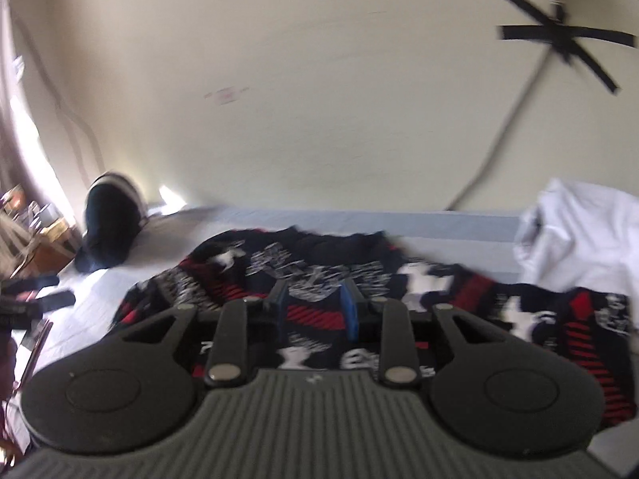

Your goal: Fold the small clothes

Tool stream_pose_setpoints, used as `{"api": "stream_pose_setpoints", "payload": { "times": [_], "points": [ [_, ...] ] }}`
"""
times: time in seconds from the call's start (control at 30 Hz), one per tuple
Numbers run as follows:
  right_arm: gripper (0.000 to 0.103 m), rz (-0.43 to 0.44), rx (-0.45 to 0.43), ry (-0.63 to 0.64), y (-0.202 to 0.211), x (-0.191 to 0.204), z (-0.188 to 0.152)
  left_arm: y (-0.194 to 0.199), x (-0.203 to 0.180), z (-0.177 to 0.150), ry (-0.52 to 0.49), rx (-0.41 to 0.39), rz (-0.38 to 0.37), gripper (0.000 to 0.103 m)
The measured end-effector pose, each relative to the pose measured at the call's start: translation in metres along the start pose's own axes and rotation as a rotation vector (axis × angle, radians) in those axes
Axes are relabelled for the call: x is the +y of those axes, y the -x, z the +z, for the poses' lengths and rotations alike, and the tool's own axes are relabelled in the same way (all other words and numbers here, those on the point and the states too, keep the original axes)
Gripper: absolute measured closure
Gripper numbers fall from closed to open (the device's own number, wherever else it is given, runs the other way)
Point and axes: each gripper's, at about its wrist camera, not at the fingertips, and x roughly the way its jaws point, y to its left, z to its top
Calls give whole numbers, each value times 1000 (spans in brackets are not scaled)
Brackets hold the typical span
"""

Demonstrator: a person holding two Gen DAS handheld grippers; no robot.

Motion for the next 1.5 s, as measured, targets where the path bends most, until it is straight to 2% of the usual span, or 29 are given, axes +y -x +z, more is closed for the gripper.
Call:
{"api": "stream_pose_setpoints", "payload": {
  "times": [0.1,0.2,0.3,0.43,0.53,0.67,0.73,0.8,0.83,0.87,0.9,0.93,0.97,1.03,1.1,1.17,1.23,1.27,1.3,1.33,1.37,1.4,1.5],
  "points": [
    [69,120,53,118,-30,56,-9,14,39,-11,46,31,85,0],
    [65,219,115,186,-62,98,-17,13,51,-24,72,72,71,0],
    [65,236,160,203,-92,126,-24,7,45,-34,51,96,64,1],
    [64,323,235,184,-109,153,-30,16,38,-47,24,70,30,0],
    [60,415,306,235,-105,184,-39,34,47,-53,34,42,16,0],
    [49,443,376,333,-105,216,-57,65,68,-62,75,18,4,0],
    [45,388,415,396,-114,231,-68,80,78,-67,100,5,16,0],
    [43,357,397,462,-120,243,-76,95,89,-71,129,-12,19,0],
    [49,340,389,502,-121,249,-78,101,94,-73,145,-20,17,0],
    [71,329,372,537,-122,255,-80,107,98,-74,161,-29,18,0],
    [75,332,365,560,-124,259,-82,113,102,-75,176,-42,22,0],
    [87,335,359,554,-127,260,-80,119,105,-76,189,-57,28,0],
    [93,326,356,545,-132,261,-78,127,108,-76,204,-77,32,0],
    [95,355,345,485,-138,261,-68,143,116,-77,231,-115,14,0],
    [95,386,309,417,-142,264,-53,163,123,-78,245,-162,-16,0],
    [95,461,216,322,-140,272,-23,186,131,-80,247,-213,-38,0],
    [95,538,86,187,-134,267,13,205,135,-83,240,-257,-43,0],
    [91,565,38,117,-132,260,28,213,136,-86,240,-273,-44,0],
    [87,601,24,51,-135,251,40,219,137,-89,241,-285,-48,0],
    [71,626,48,7,-141,243,47,222,138,-92,244,-291,-58,0],
    [55,629,87,-9,-146,235,51,223,139,-96,247,-292,-69,0],
    [54,590,104,-4,-149,227,51,221,139,-98,248,-290,-80,0],
    [54,451,85,60,-145,199,48,201,137,-101,261,-247,-109,0]
  ]
}}
